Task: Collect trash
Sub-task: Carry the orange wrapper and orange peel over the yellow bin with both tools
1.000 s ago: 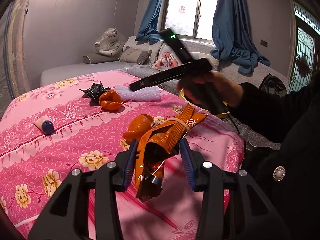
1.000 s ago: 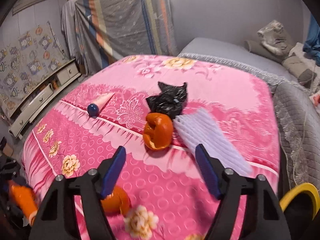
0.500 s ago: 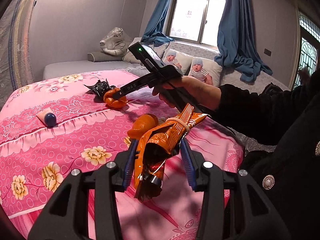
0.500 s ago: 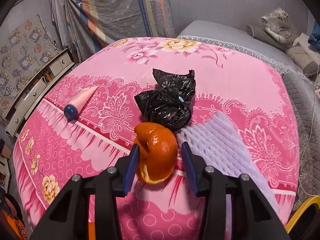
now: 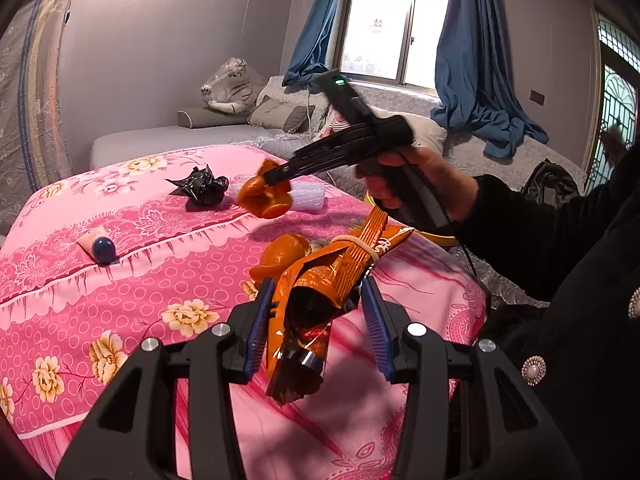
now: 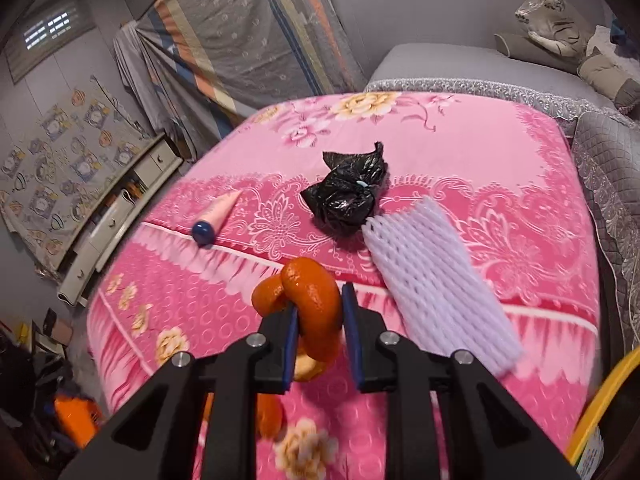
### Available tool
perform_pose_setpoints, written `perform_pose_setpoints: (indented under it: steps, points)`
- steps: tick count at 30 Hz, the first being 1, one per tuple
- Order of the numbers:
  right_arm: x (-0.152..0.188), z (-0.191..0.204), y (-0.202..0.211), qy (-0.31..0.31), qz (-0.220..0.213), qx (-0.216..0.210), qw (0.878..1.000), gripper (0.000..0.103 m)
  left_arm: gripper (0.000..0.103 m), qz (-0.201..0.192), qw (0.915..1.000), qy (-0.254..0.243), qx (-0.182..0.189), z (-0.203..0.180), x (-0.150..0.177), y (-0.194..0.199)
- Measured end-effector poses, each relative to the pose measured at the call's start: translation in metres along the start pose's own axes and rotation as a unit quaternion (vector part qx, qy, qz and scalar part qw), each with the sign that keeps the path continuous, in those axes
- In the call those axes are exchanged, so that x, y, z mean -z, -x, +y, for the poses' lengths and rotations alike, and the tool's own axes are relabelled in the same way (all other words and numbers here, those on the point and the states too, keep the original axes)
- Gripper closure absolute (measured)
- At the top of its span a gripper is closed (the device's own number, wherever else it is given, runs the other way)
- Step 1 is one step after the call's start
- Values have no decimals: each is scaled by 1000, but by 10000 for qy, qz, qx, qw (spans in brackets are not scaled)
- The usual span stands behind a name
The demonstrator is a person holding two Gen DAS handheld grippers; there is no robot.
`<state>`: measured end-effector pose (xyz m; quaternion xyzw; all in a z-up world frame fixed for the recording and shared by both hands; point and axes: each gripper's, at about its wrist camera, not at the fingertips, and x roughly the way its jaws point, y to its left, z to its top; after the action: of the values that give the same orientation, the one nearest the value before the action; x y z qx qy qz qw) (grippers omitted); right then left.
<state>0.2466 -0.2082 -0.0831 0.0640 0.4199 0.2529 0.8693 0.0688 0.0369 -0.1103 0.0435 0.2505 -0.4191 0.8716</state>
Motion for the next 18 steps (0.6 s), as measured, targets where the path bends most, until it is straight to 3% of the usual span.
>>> perform_pose_setpoints:
  steps: [10, 15, 18]
  points:
    - [39, -25, 125, -276, -906, 299, 9951, 84, 61, -240, 9987, -12, -440, -23, -40, -14]
    - [55, -40, 167, -437, -1346, 553, 9884, 84, 61, -303, 9955, -26, -896, -48, -77, -32]
    - [64, -51, 188, -601, -1554, 680, 9837, 84, 61, -298, 9946, 74, -991, -60, -97, -42]
